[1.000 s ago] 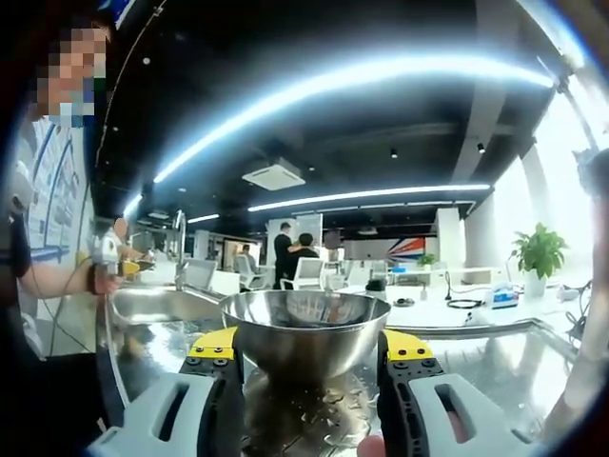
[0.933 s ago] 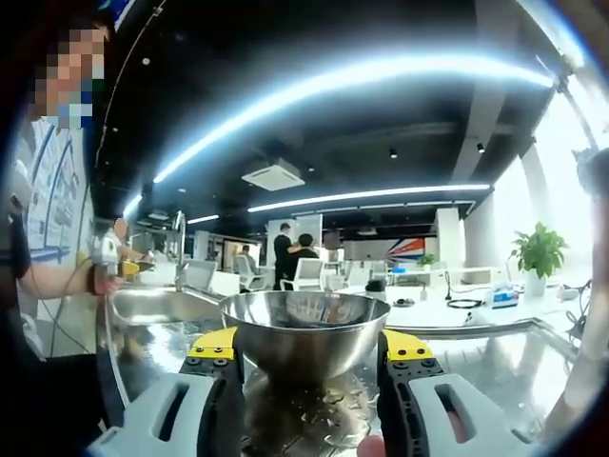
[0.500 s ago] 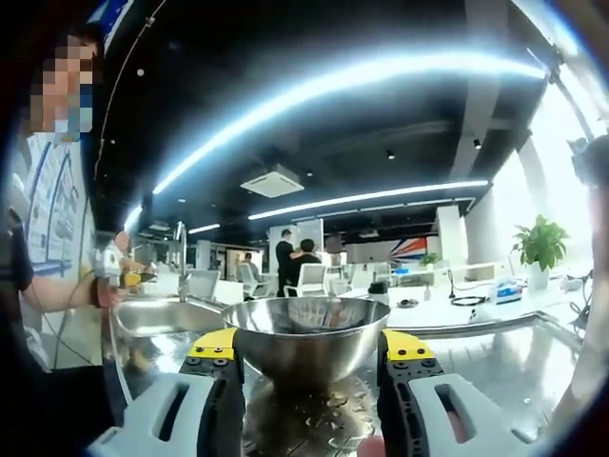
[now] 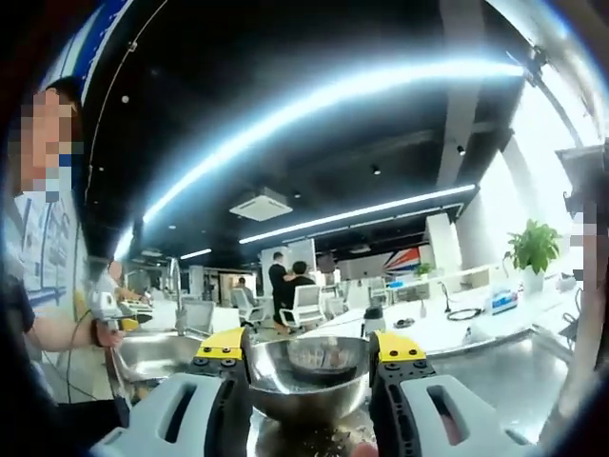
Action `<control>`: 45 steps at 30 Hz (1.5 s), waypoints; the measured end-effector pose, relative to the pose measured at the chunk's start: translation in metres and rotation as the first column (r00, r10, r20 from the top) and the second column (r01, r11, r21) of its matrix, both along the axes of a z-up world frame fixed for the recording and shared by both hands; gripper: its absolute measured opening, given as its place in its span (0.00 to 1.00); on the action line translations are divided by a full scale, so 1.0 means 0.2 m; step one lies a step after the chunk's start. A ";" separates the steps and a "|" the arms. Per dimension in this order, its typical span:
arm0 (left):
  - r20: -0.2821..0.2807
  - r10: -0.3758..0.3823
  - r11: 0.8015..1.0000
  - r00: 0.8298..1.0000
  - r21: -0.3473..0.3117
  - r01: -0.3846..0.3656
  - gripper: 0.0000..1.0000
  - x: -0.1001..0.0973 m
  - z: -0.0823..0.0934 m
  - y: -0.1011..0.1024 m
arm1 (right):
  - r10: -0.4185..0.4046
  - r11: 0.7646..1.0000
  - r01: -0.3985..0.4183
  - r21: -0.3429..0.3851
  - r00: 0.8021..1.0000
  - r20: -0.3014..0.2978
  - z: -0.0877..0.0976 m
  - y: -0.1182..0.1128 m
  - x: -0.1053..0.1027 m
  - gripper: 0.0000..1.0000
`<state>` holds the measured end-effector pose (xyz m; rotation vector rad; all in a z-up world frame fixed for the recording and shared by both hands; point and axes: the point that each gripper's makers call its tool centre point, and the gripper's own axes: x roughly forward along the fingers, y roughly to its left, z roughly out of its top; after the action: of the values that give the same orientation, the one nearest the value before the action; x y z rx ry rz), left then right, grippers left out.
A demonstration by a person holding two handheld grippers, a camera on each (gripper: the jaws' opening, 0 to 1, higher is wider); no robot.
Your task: Pick up bowl with dirty water move over sink pour dirty water into sink return bowl to place
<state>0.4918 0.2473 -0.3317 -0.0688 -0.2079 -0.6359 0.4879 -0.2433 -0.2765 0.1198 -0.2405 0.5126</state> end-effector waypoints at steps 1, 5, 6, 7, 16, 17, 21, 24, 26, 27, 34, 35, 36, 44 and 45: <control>0.001 0.000 1.000 1.000 0.001 0.000 0.49 0.00 0.00 0.00 | 0.002 1.000 -0.002 -0.003 1.000 0.006 0.01 0.01 0.00 0.38; 0.005 -0.018 1.000 1.000 -0.001 0.018 0.48 -0.01 0.01 -0.02 | 0.003 0.999 -0.005 -0.046 0.999 -0.037 0.02 0.06 0.01 0.38; 0.004 -0.022 1.000 1.000 0.005 0.022 0.48 -0.01 0.00 -0.02 | 0.004 0.999 -0.007 -0.052 0.998 -0.055 0.01 0.07 0.02 0.38; 0.004 -0.026 1.000 1.000 0.008 0.026 0.49 -0.02 0.00 -0.03 | 0.003 0.998 -0.009 -0.070 0.997 -0.076 0.01 0.09 0.03 0.38; 0.013 -0.065 0.998 0.998 -0.018 0.065 0.52 -0.03 0.02 -0.06 | -0.013 0.986 -0.010 -0.167 0.991 -0.132 0.00 0.12 0.07 0.33; 0.018 -0.075 0.997 0.997 -0.007 0.075 0.53 -0.04 0.02 -0.07 | -0.019 0.984 -0.006 -0.177 0.990 -0.138 -0.01 0.12 0.07 0.33; 0.010 -0.093 0.994 0.996 0.051 0.092 0.55 -0.04 -0.03 -0.11 | -0.055 0.980 0.023 -0.199 0.986 -0.159 -0.04 0.10 0.09 0.33; 0.008 -0.082 0.995 0.997 0.066 0.081 0.54 -0.04 -0.04 -0.10 | -0.072 0.980 0.038 -0.196 0.984 -0.165 -0.02 0.09 0.10 0.33; 0.005 -0.070 0.997 0.998 0.040 0.070 0.54 -0.03 -0.03 -0.09 | -0.084 0.979 0.048 -0.200 0.981 -0.176 -0.02 0.08 0.11 0.32; 0.005 -0.063 0.998 0.998 0.028 0.063 0.54 -0.03 -0.02 -0.07 | -0.086 0.979 0.049 -0.196 0.980 -0.182 -0.01 0.07 0.11 0.32; 0.009 -0.013 1.000 1.000 0.001 0.013 0.51 0.00 0.00 -0.03 | -0.104 0.977 0.059 -0.205 0.971 -0.214 0.02 0.04 0.12 0.30; 0.013 -0.010 1.000 1.000 -0.003 0.010 0.51 0.00 0.00 -0.03 | -0.110 0.977 0.064 -0.205 0.970 -0.219 0.03 0.03 0.13 0.30; 0.016 -0.009 1.000 1.000 -0.005 0.009 0.51 0.00 0.01 -0.03 | -0.115 0.976 0.068 -0.206 0.968 -0.223 0.03 0.02 0.13 0.31; 0.043 -0.045 0.999 0.998 -0.006 0.045 0.51 -0.04 0.03 -0.05 | -0.206 0.952 0.129 -0.279 0.941 -0.269 -0.02 -0.05 0.14 0.32; 0.044 -0.051 0.999 0.998 0.005 0.051 0.51 -0.04 0.02 -0.06 | -0.207 0.950 0.126 -0.287 0.939 -0.275 -0.02 -0.05 0.14 0.32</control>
<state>0.4833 0.2347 -0.3272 -0.0567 -0.2480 -0.6892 0.5167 -0.2530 -0.2812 -0.0849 0.1200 0.3451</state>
